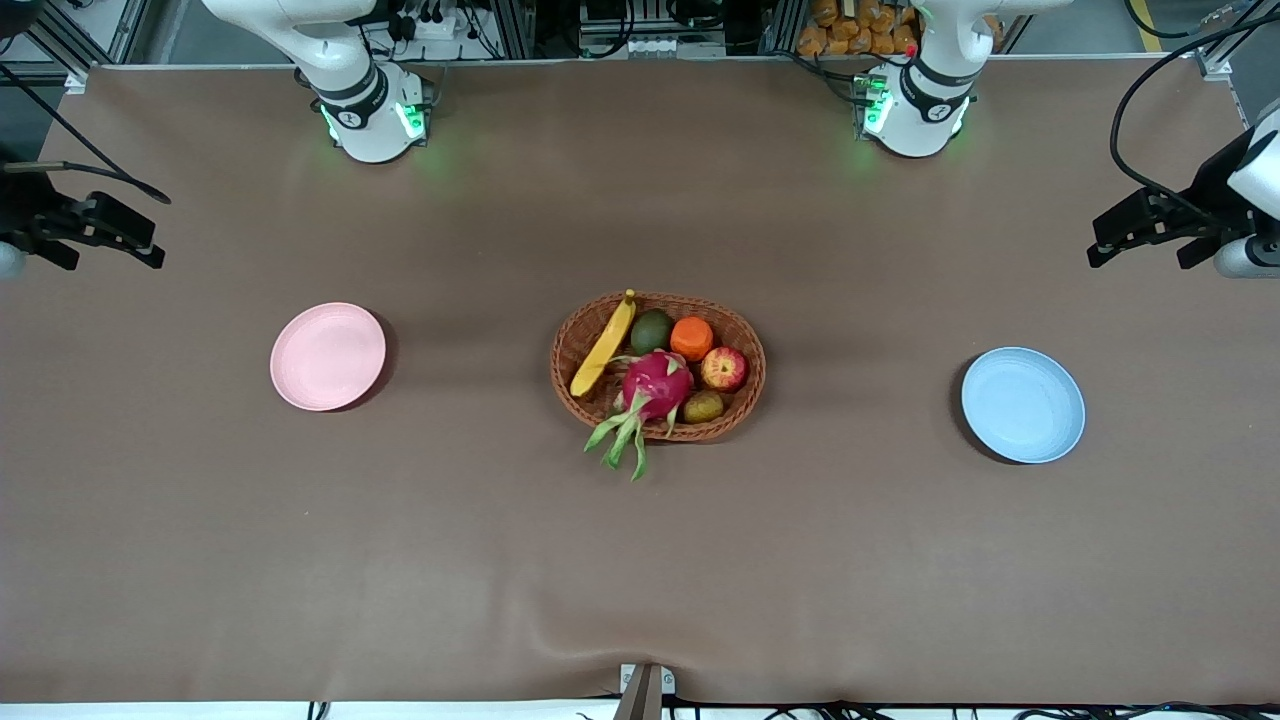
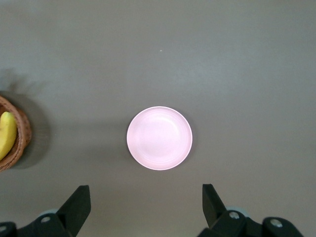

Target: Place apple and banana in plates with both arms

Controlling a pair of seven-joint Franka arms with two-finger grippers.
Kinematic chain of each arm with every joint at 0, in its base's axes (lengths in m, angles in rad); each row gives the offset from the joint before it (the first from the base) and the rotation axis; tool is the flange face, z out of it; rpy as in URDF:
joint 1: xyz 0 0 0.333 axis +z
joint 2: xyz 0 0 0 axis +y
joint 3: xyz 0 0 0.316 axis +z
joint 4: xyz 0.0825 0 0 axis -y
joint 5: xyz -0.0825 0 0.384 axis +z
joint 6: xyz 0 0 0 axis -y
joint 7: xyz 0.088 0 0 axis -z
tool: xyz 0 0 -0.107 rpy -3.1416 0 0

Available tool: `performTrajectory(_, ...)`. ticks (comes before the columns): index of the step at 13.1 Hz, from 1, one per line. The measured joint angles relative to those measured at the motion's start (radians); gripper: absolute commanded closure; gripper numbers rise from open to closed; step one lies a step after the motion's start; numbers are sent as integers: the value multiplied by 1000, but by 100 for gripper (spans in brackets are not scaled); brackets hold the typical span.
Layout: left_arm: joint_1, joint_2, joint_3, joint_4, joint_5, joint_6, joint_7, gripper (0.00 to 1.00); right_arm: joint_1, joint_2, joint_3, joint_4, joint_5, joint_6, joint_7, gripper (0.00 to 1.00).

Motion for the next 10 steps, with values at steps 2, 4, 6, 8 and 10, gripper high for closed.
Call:
performTrajectory(2, 0, 0, -4, 0, 0, 0, 0, 0, -19, 0, 0, 0, 14, 1, -27, 0)
performTrajectory(4, 0, 0, -5, 0, 0, 0, 0, 0, -21, 0, 1, 1, 14, 4, -29, 0)
performTrajectory(6, 0, 1, -6, 0, 0, 0, 0, 0, -20, 0, 3, 3, 14, 4, -29, 0)
performTrajectory(8, -1, 9, -14, -1, 0, -4, 0, 0, -21, 0, 4, 3, 14, 4, -29, 0)
performTrajectory(10, -3, 37, -33, -3, 0, -8, 0, 0, -21, 0, 5, 3, 14, 4, -29, 0)
